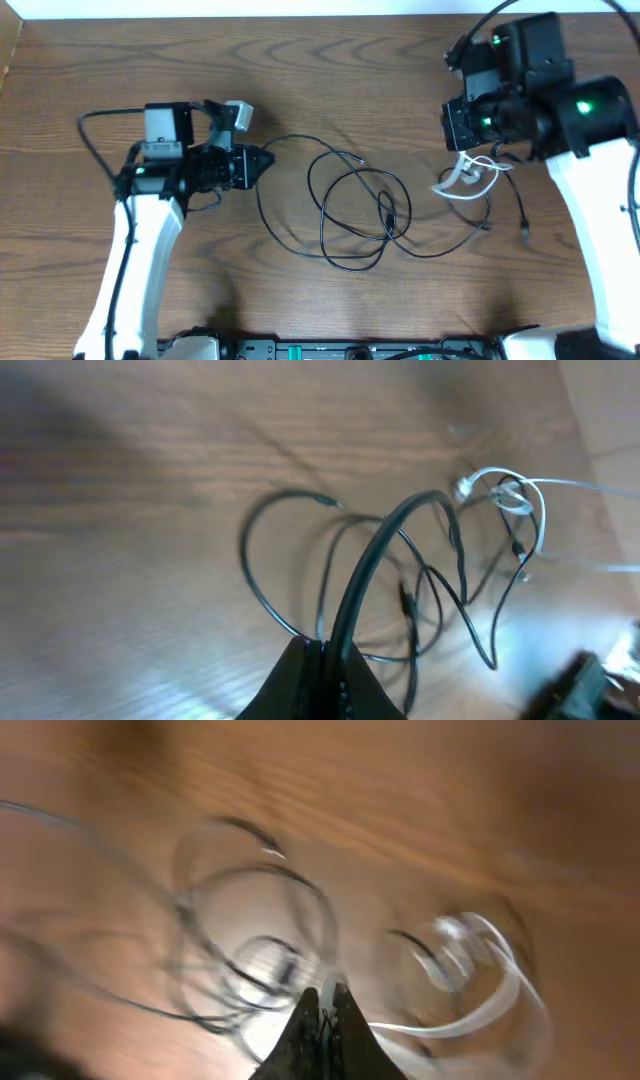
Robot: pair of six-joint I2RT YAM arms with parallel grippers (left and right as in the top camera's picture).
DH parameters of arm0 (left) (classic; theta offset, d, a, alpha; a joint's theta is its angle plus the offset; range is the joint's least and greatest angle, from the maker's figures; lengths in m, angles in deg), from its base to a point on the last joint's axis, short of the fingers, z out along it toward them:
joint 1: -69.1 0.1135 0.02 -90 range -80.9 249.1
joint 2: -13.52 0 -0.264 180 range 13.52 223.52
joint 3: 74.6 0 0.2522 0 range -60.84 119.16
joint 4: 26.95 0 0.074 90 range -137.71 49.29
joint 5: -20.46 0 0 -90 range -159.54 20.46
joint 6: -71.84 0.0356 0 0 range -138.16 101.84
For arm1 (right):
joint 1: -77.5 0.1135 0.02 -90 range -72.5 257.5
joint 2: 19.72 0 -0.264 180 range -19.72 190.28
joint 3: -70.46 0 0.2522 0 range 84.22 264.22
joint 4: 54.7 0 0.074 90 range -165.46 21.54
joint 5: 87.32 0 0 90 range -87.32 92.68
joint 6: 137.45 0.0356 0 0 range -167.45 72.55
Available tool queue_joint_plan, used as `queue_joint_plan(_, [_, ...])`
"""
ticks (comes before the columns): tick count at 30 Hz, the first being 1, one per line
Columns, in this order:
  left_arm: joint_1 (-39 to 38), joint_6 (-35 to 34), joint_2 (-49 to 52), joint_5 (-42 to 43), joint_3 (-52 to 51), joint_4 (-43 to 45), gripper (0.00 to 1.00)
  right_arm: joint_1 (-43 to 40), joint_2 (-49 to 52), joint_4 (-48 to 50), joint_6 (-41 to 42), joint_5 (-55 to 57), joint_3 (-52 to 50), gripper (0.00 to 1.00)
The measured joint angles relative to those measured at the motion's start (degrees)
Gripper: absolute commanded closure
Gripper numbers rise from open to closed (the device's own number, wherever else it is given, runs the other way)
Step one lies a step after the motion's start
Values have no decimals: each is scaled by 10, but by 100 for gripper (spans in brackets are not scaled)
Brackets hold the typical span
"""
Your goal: Untangle cables
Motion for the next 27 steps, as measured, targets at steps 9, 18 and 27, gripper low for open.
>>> queue_joint_plan(9, [35,2,-80,-38,0,-27,93,-55,-67,56,56,127,14,99])
queue_joint_plan(18, [85,-1,-120,-128,0,-48,93,-79,-264,143,62,160,64,99])
queue_joint_plan(27, [143,-25,-157,-147,0,-54,92,-79,-297,68,56,182,71,99])
